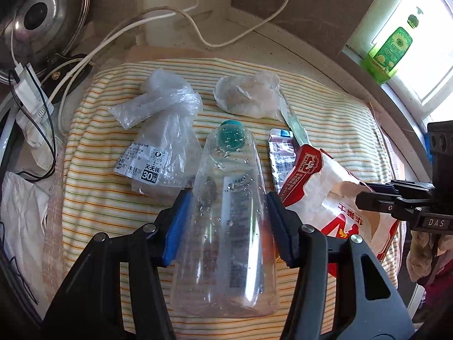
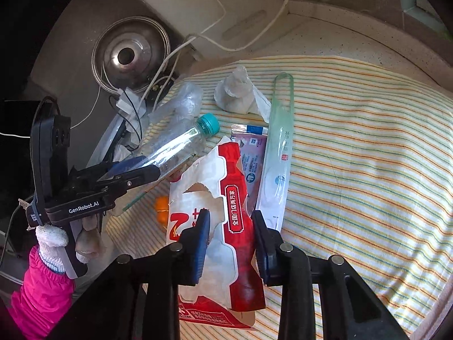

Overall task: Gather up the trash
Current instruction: 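Grasp the clear plastic bottle with the left gripper while the right grasps the snack bag, then carry the bottle and snack bag down over the blue basket, then open both grippers to drop the bottle and bag into the basket, then raise both grippers back over the striped cloth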

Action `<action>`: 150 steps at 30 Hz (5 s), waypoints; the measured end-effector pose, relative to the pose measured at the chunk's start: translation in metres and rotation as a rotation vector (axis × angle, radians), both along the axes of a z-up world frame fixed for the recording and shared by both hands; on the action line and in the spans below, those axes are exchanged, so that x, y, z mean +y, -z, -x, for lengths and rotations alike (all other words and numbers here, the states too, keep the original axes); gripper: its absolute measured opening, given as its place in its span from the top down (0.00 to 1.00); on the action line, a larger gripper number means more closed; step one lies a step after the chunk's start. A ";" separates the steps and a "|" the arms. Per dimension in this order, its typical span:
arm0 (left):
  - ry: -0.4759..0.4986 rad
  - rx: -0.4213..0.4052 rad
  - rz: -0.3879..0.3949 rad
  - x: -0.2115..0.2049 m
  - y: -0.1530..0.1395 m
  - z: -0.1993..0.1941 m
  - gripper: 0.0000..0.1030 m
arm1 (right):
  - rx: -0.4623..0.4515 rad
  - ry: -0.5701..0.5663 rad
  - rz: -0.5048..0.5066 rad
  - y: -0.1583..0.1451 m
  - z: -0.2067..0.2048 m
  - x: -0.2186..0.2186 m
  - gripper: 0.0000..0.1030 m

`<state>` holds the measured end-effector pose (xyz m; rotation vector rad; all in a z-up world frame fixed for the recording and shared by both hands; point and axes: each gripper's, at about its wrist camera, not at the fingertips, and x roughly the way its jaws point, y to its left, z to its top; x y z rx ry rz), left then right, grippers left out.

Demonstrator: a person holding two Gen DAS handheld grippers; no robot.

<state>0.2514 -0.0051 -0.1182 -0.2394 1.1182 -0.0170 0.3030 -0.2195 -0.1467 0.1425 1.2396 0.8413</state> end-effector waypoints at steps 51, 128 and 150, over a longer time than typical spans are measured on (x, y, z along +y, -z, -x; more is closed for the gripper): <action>-0.099 -0.095 0.117 0.068 -0.016 0.291 0.47 | -0.113 0.130 -0.058 -0.045 0.226 0.001 0.80; -0.094 0.273 0.076 0.041 0.137 0.351 0.45 | -0.054 -0.007 0.283 0.103 0.325 0.102 0.61; -0.110 0.113 0.093 0.044 0.045 0.312 0.40 | -0.130 -0.013 0.151 0.032 0.305 0.075 0.35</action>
